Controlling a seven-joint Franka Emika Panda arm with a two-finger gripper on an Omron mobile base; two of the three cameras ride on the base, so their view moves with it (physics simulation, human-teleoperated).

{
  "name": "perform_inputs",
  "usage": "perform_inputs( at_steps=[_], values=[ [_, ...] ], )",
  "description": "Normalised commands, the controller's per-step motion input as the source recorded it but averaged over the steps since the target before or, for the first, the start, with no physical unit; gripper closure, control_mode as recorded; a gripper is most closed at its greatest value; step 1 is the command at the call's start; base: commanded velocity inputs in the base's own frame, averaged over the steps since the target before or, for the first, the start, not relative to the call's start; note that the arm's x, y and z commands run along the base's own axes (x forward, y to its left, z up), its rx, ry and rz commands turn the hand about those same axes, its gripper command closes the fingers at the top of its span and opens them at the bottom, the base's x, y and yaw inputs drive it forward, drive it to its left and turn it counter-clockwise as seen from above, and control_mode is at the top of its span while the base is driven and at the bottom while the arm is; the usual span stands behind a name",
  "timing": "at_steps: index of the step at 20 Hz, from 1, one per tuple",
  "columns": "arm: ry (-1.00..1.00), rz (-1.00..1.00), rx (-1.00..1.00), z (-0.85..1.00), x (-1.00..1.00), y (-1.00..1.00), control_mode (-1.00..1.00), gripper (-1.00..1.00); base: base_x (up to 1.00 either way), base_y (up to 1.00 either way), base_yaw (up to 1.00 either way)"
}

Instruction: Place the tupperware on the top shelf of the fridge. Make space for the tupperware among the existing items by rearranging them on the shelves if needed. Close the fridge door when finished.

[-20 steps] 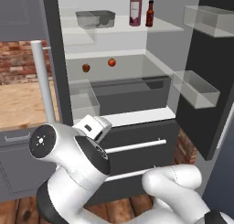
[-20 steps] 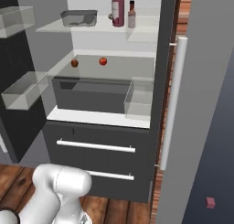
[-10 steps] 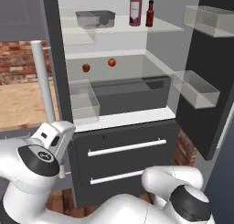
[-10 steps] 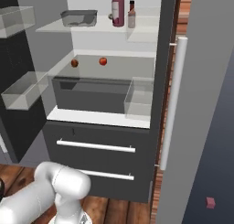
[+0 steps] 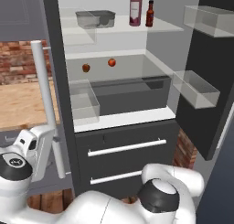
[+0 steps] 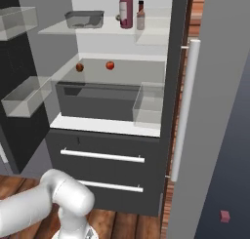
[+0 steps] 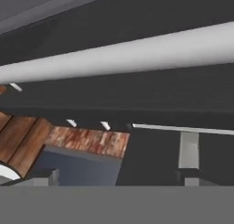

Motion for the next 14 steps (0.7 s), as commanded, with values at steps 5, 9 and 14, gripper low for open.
perform_inputs(
  at_steps=[5, 9, 14],
  values=[
    [0.0, 0.0, -0.07, -0.44, 0.32, 0.04, -1.0, -1.0, 0.0, 0.0, 0.0],
    [0.0, 0.0, -0.06, -0.43, 0.3, 0.0, -1.0, -1.0, 0.0, 0.0, 0.0],
    [0.01, 0.0, -0.1, -0.33, 0.32, 0.15, -1.0, -1.0, 0.0, 0.0, 0.0]
  ],
)
